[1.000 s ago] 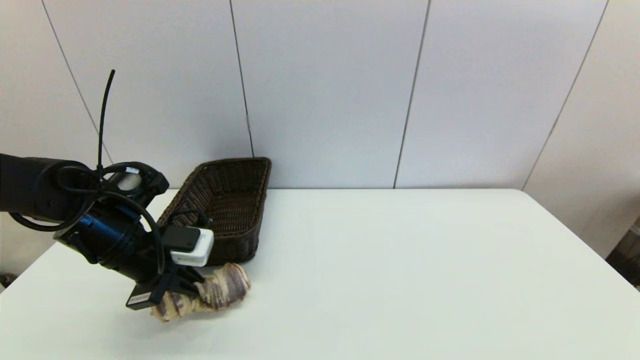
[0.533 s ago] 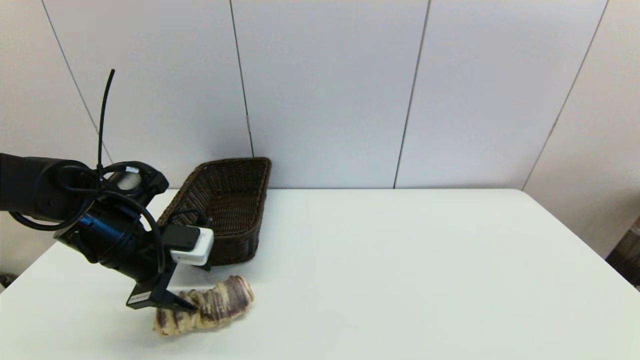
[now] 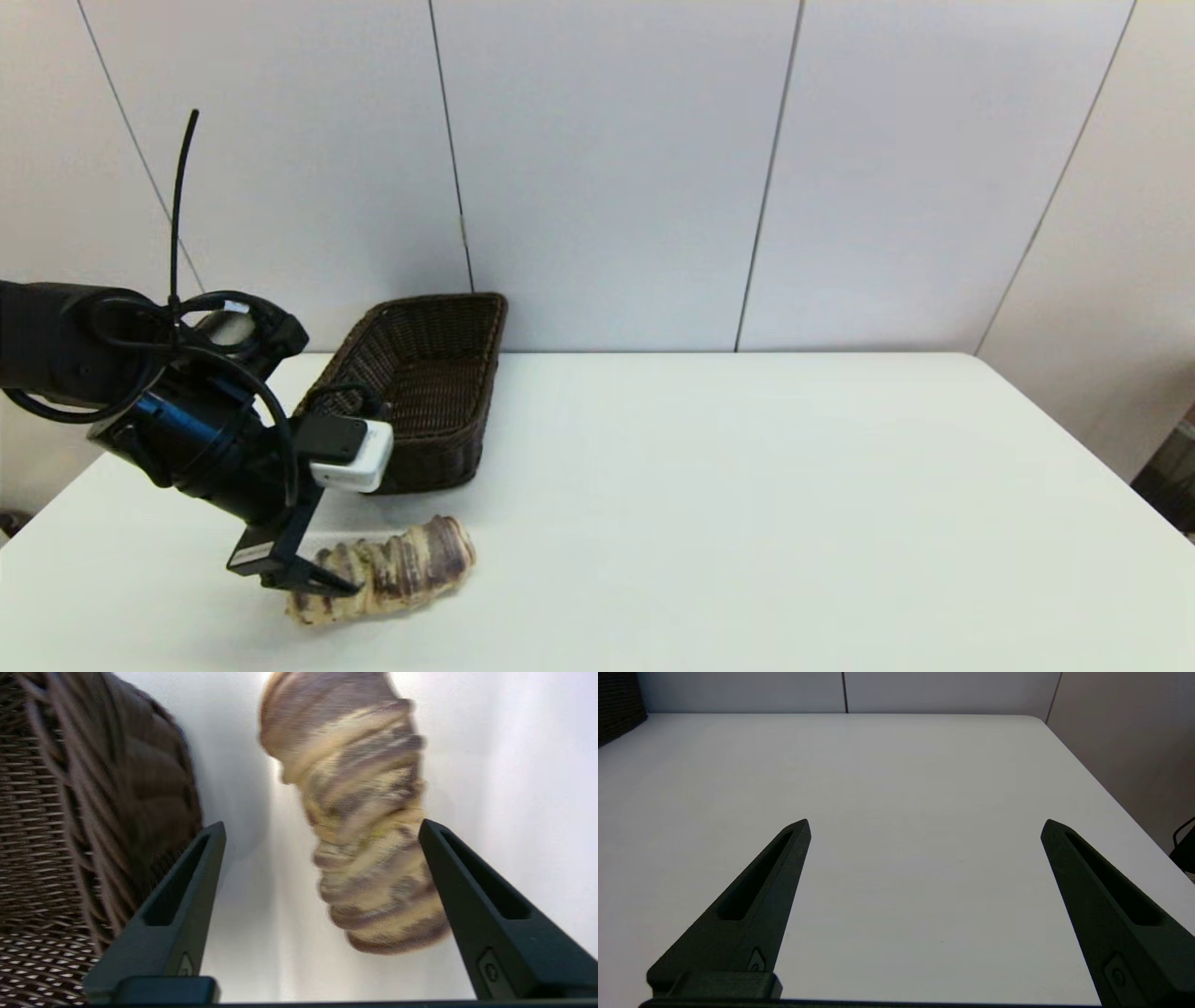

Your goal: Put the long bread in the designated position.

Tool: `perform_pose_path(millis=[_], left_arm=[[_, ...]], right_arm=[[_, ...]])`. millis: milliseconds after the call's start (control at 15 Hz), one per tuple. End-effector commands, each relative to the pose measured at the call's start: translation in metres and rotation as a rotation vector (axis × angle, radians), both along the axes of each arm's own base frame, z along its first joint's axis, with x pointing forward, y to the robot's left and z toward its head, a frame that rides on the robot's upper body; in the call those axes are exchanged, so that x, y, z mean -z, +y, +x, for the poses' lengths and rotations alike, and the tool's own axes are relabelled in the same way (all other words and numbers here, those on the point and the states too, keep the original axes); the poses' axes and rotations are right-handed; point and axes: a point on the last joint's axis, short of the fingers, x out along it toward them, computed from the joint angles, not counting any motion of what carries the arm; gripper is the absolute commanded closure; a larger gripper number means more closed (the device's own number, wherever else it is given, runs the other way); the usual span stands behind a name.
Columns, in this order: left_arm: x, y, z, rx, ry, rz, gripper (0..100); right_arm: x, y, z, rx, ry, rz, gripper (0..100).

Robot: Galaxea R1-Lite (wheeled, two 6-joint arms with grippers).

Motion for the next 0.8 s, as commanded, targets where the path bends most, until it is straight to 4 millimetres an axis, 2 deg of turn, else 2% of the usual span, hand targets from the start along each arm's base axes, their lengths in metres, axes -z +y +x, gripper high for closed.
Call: perform_pose_path(millis=[67,467,600,800], left_arm=[[-0.017,0.002,-0.017,0.01,0.025,-0.016,0],[-0.071,0.003,-0.04,-0.047,-0.088,-0.11,0],[-0.094,0.005,-0.051,-0.088,-0.156,-0.15,0],[-0.131,0.01,-0.079,-0.23,-0.238,-0.244,0]], right_arm=[[0.0,0.0,0.0,-0.002,-0.001,-0.001,0],[0.0,0.0,0.0,-0.002,0.001,-0.001,0],[0.0,0.0,0.0,0.0,0.001,-0.001,0],[0.0,0.0,0.0,0.0,-0.001,-0.001,0]])
